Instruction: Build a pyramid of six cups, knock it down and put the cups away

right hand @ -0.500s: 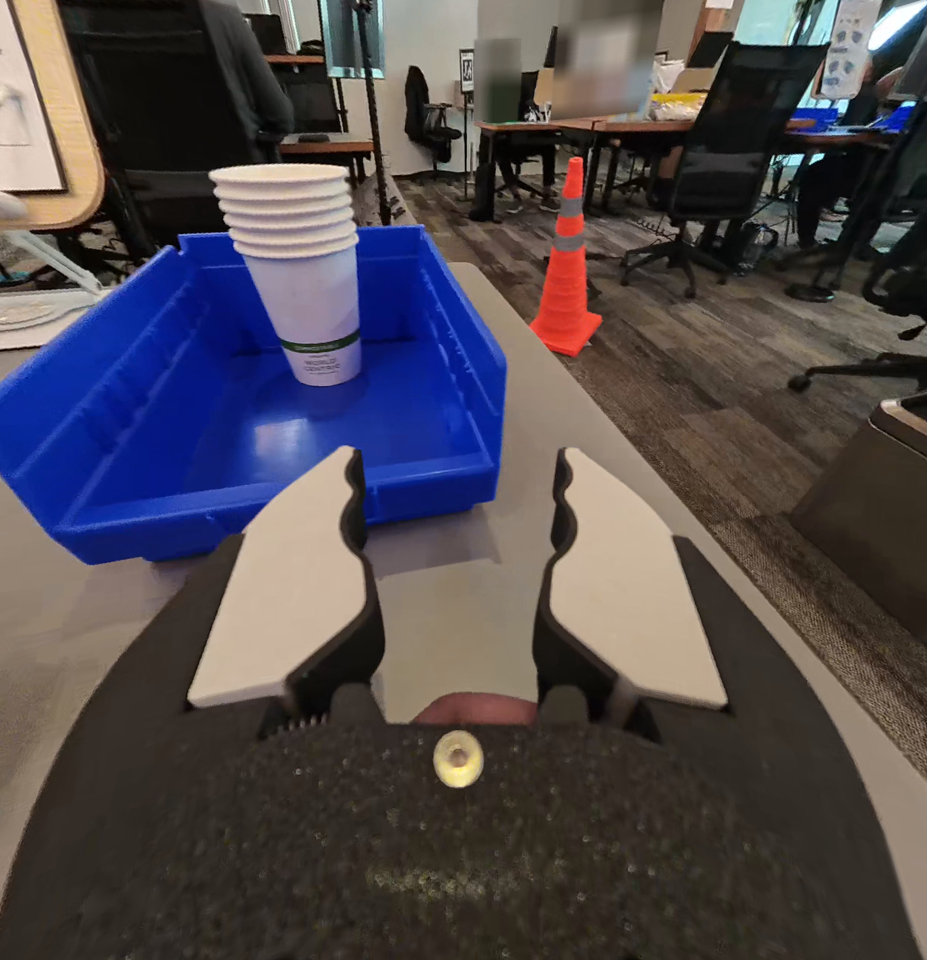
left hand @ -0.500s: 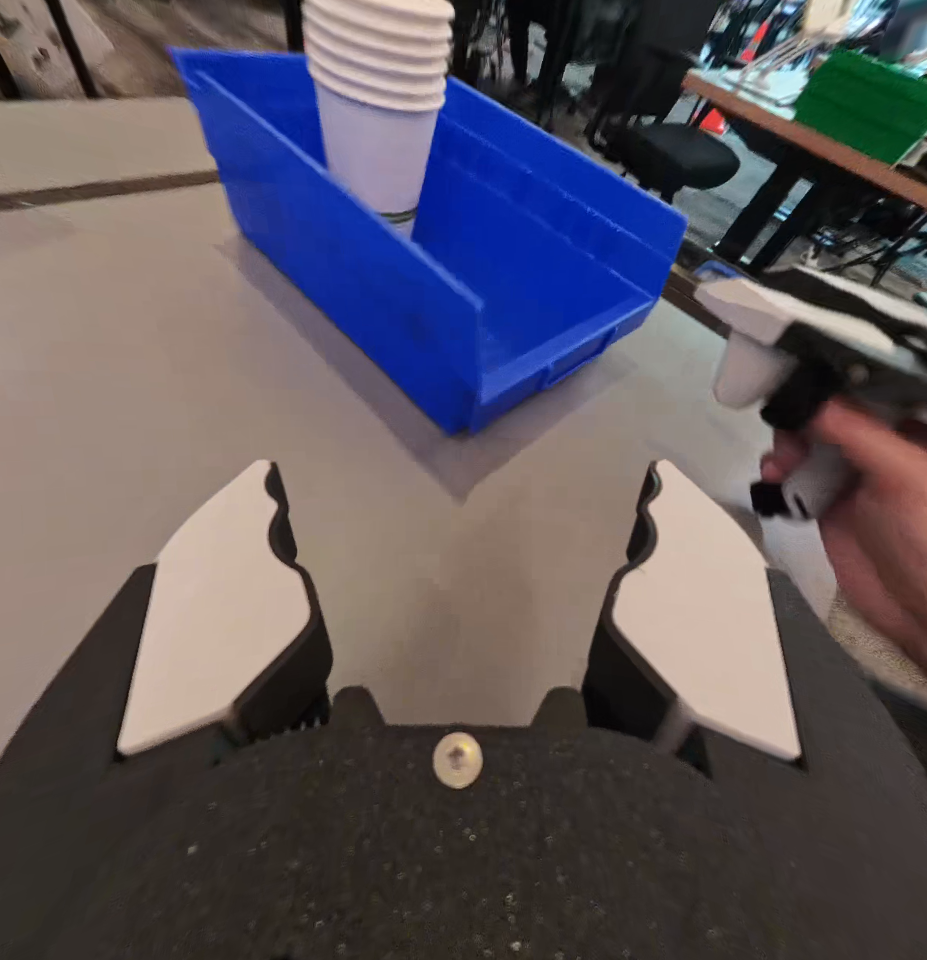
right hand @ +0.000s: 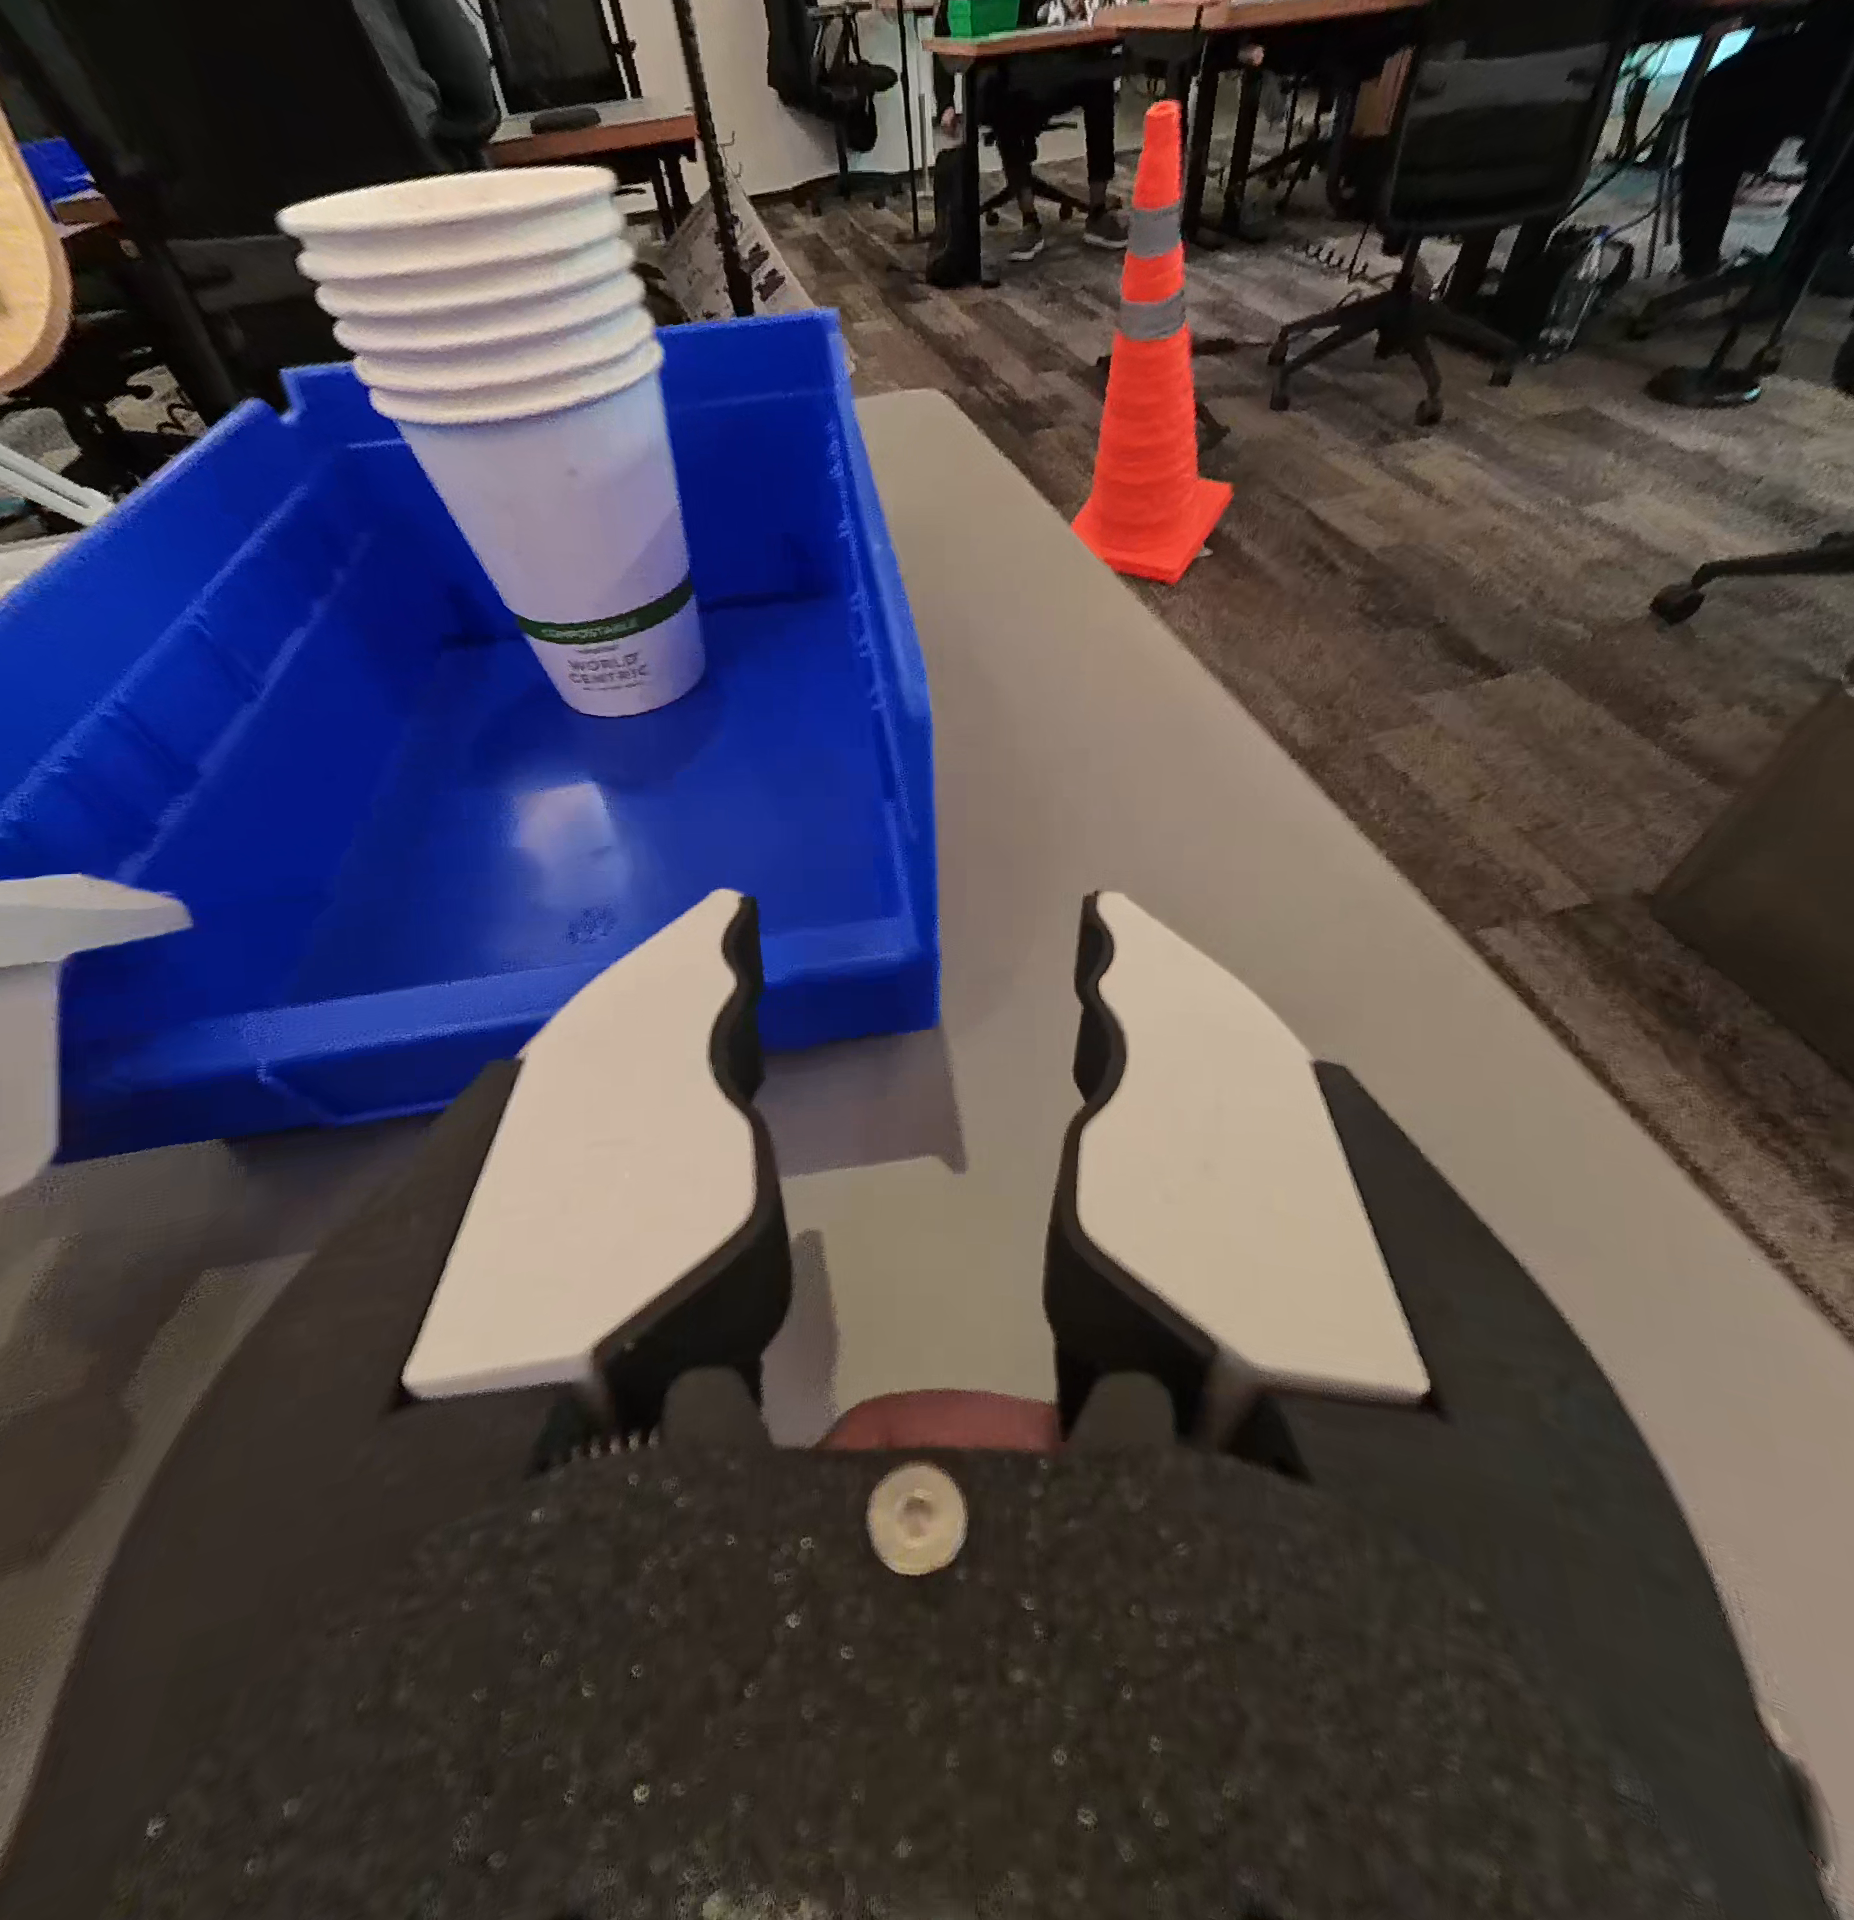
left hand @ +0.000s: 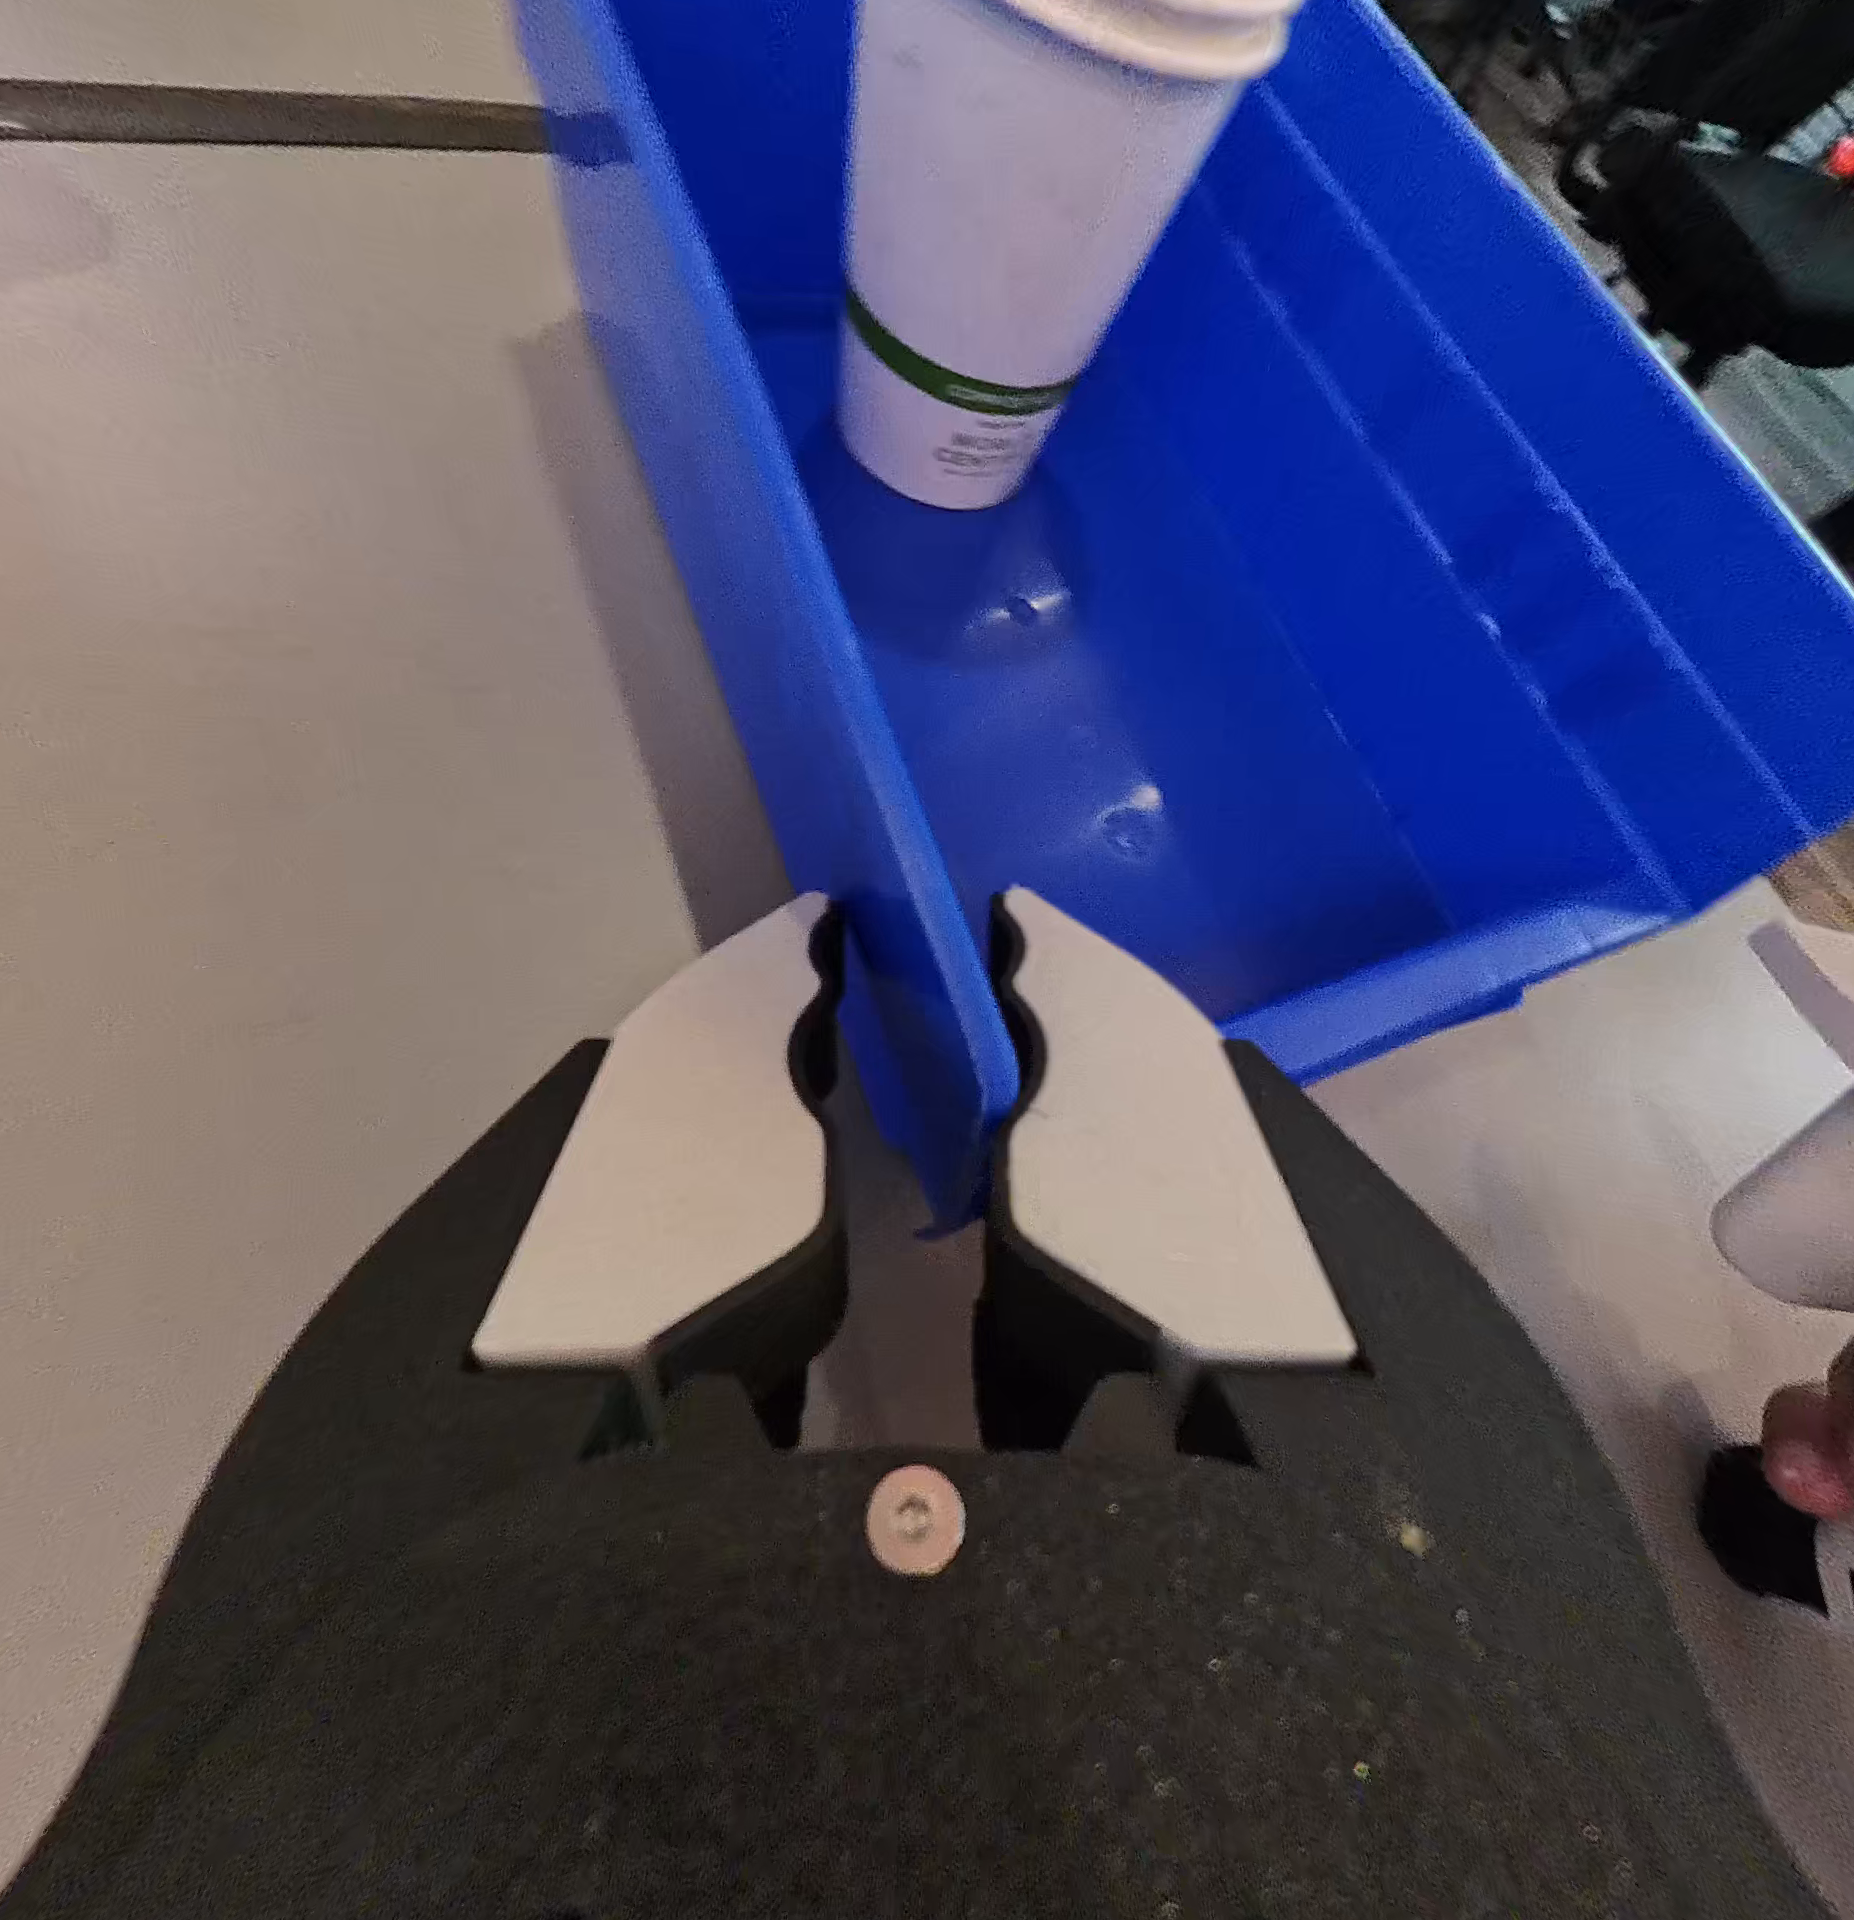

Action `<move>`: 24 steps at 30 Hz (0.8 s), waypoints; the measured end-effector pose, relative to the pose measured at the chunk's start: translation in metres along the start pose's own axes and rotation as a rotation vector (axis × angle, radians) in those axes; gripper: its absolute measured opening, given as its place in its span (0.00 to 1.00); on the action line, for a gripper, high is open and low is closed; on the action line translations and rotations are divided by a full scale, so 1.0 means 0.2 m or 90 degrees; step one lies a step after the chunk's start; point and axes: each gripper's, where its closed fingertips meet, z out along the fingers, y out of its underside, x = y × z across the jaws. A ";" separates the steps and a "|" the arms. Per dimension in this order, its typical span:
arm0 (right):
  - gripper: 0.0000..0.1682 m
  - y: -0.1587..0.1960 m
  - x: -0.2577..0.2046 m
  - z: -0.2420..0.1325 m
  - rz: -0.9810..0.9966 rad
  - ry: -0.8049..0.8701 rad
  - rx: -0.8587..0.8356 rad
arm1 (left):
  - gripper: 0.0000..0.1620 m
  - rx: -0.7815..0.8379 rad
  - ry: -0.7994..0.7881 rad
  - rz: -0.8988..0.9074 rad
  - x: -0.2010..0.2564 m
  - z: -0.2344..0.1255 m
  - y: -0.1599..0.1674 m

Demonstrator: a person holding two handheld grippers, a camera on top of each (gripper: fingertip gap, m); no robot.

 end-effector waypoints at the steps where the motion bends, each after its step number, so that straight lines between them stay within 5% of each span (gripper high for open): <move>1: 0.33 0.00 -0.03 0.01 0.006 -0.007 -0.004 | 0.11 0.002 -0.013 -0.005 -0.03 -0.01 0.00; 11: 0.19 0.01 -0.11 0.03 0.007 0.084 -0.002 | 0.05 -0.009 -0.037 -0.027 -0.16 -0.13 0.03; 14: 0.03 0.02 -0.19 0.04 0.004 0.033 -0.009 | 0.05 -0.011 -0.043 -0.010 -0.17 -0.16 0.04; 19: 0.02 -0.01 -0.31 -0.02 0.048 0.011 -0.011 | 0.04 -0.001 -0.060 -0.017 -0.25 -0.26 0.04; 24: 0.01 -0.09 -0.71 -0.18 0.021 -0.050 0.043 | 0.01 0.038 -0.135 0.011 -0.54 -0.56 0.03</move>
